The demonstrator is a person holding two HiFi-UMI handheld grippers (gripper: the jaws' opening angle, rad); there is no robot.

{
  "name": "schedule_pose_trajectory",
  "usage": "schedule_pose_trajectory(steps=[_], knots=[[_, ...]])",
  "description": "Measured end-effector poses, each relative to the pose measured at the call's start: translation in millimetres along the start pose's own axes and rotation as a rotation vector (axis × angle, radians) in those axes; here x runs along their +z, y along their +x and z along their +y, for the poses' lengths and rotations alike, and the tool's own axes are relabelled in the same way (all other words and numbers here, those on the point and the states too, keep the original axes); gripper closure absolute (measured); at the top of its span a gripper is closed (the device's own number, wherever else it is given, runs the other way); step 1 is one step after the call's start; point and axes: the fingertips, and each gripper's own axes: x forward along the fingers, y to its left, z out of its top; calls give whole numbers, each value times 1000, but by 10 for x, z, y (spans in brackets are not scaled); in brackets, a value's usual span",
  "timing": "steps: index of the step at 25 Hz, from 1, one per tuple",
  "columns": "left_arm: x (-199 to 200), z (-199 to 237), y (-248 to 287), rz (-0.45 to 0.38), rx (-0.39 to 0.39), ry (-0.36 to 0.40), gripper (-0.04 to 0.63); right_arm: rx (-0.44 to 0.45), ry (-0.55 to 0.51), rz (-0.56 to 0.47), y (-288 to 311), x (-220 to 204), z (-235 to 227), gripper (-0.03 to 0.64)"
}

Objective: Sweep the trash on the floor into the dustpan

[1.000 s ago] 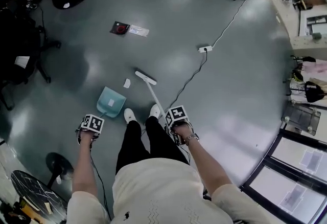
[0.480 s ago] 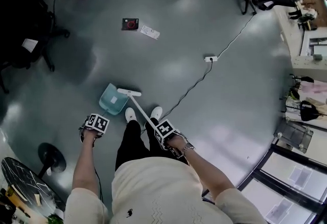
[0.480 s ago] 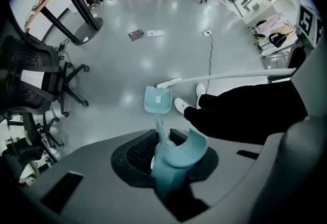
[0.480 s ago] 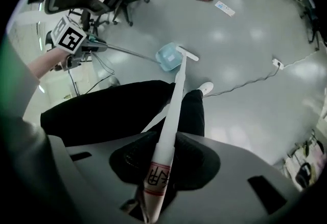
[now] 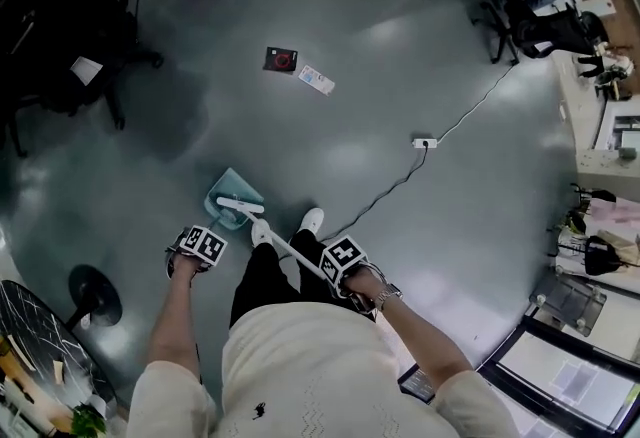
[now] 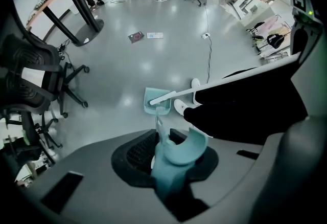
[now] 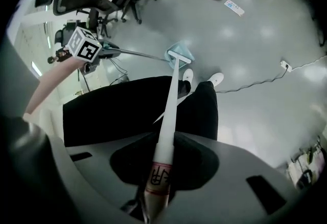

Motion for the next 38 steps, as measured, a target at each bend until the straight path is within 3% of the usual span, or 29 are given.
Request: schedule_pose_trajectory(steps=[7,10,12,15,18,22,25,31,38], knots=[[261,33,-249,-119,-27,-174,503,190,206,-186,-582,-2,-558,506],[591,73,-387,-152,3,-182,503,259,293,-295,-969,142,-979,506],[926,152,-482,-174,29,-183,503,260,326,-359,-1277,345,-1340,506],[1459,235,-622,-196,49,-230,503,223,349,-418,-1757,669,-1945,506],[2062,165,-768,-247,-25,-346,503,190,336,-438,-2342,1050,-2560,505],[2703,261,-1025,-260,-27,-497,503,123,302,-406,-3261,1618,-3298,505],[3177,429,-1185,-259,-10,-563,503,44,262,-371,-3881,2083,-3811,505],[3876,907,-1192,-207,8,-538,503,30,267,-373,-4698,3106,-4202,505],[4274,1501,-1012,-147,-44,-516,503,-200,200,-318,-5011,4133,-4175,506]])
